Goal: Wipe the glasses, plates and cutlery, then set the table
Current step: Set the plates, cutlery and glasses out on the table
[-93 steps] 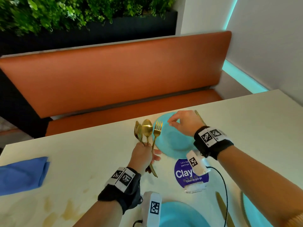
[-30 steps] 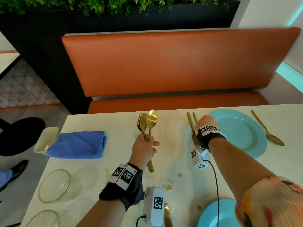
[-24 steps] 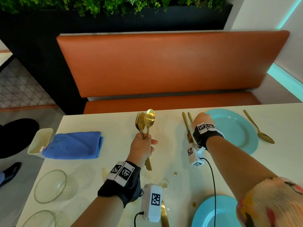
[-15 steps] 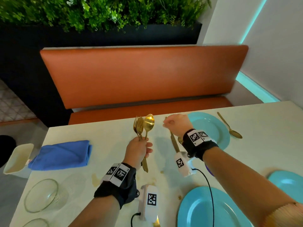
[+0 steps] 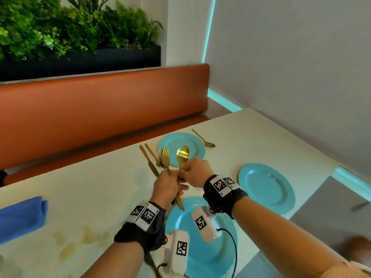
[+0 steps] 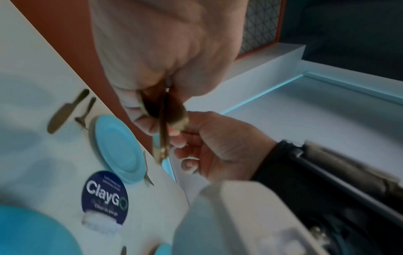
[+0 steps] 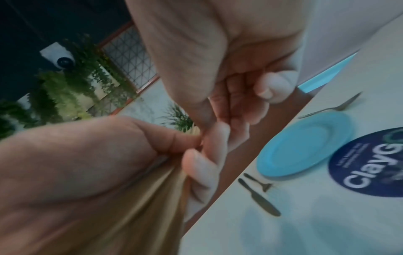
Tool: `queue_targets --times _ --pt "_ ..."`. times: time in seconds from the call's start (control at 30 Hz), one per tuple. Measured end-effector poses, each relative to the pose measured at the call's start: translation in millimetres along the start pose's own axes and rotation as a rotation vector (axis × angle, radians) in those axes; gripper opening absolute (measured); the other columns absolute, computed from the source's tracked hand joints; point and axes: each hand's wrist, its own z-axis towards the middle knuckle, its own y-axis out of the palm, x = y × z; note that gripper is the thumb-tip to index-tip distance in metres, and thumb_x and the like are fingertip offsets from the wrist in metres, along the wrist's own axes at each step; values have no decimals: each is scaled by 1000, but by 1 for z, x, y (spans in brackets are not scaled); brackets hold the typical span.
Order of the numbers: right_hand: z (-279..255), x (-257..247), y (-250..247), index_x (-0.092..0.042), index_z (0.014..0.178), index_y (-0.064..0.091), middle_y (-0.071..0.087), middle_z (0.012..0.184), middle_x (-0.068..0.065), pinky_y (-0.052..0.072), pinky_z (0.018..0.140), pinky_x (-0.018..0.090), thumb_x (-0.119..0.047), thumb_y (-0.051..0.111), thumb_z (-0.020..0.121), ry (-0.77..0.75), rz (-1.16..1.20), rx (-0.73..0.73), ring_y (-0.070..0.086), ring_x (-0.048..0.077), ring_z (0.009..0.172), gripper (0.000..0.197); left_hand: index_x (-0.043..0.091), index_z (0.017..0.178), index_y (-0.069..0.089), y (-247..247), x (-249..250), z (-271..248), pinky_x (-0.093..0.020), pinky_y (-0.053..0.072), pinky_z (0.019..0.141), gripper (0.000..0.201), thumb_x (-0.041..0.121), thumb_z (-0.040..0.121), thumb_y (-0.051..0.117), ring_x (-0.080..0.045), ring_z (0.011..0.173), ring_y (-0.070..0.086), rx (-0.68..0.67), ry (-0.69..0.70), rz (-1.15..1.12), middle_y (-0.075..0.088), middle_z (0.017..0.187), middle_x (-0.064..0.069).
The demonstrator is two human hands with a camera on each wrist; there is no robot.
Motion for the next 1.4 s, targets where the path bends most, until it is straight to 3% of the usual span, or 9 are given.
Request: queue_targets --times 0.17,0.27,0.37,0.57,0.7,0.8,0.93,1.27,1.4 --pt "-10 58 -19 -10 74 68 59 69 3 43 60 26 -23 56 89 162 312 -10 51 16 64 23 7 92 65 53 4 -11 -25 49 57 29 7 97 36 -21 64 63 -156 17 20 66 81 -13" --pt "-6 100 -35 -18 62 59 66 81 8 41 52 23 -23 58 89 215 406 27 51 15 62 27 6 85 62 88 4 -3 -21 46 51 21 0 93 43 -21 62 54 -182 -30 -35 60 67 -7" --pt "-1 150 -60 -14 72 63 67 86 8 42 51 21 -26 60 89 267 421 71 51 13 59 21 8 83 49 124 0 12 -25 45 54 24 3 99 32 -21 61 53 -99 -178 -76 57 70 -9" --pt "14 280 -112 -4 99 69 67 98 12 48 79 30 -27 62 87 404 28 72 57 21 85 27 8 96 53 178 -11 45 -21 38 47 18 8 99 36 -13 56 47 39 -188 20 51 73 -4" --pt "27 354 -127 -9 103 70 68 109 8 47 70 24 -31 61 87 514 -205 1 59 19 87 29 8 98 57 200 -13 68 -21 32 46 18 9 98 40 -10 57 40 64 -210 50 51 73 -2" --pt "39 395 -126 -9 107 69 68 110 6 50 81 24 -36 62 86 585 -269 -42 63 21 101 34 7 99 56 216 -14 78 -17 29 39 17 8 98 40 -9 53 36 65 -236 34 50 72 -2" --pt "51 443 -111 -9 101 71 66 88 4 49 70 25 -36 66 83 680 -298 -126 59 20 79 34 6 92 56 230 -17 85 -14 25 34 17 4 96 39 -10 52 34 63 -267 -20 48 70 -3" --pt "75 472 -83 -12 89 72 71 88 5 52 66 24 -27 59 84 692 -355 -130 64 21 80 21 8 83 54 236 -27 103 -18 31 40 28 -6 91 31 -11 53 39 45 -248 -22 53 74 -6" --pt "86 469 -82 -12 82 72 68 78 5 51 61 25 -29 61 82 669 -352 -77 62 21 72 19 6 99 56 237 -30 106 -21 40 53 23 -4 94 35 -14 63 51 47 -226 -14 59 76 -6"
